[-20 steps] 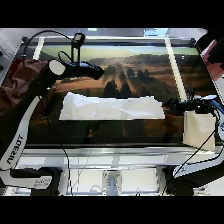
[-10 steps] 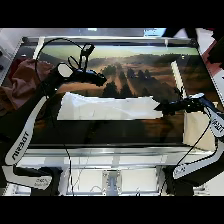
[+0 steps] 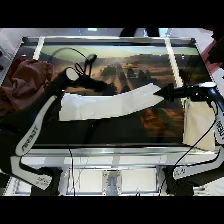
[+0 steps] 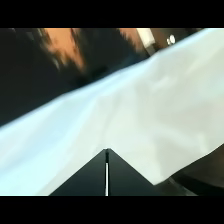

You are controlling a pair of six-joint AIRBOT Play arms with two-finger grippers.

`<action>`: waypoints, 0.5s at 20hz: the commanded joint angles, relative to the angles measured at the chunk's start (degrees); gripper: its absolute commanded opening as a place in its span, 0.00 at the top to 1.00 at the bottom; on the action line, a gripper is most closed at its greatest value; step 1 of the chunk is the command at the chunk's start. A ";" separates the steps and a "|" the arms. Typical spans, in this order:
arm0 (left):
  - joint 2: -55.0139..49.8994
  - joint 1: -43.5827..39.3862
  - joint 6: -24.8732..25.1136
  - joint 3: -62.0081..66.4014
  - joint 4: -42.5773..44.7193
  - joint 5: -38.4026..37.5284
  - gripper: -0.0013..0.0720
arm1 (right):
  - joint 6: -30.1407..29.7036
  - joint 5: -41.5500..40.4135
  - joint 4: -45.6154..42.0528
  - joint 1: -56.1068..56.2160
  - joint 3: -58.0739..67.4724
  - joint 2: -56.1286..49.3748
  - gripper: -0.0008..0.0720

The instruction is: Fold the shirts.

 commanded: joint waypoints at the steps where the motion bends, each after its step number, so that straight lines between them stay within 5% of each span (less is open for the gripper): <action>1: -6.19 -4.57 -4.74 -0.02 -0.15 -2.67 0.97 | 3.69 0.92 1.38 2.58 4.31 4.85 0.95; 6: -9.99 -11.26 -5.95 0.04 0.17 5.66 0.97 | 8.50 0.55 0.57 10.27 10.36 6.08 0.95; 10: -8.68 -7.02 -6.86 4.28 3.82 2.91 0.97 | 10.34 0.37 -2.05 16.41 13.29 6.08 0.95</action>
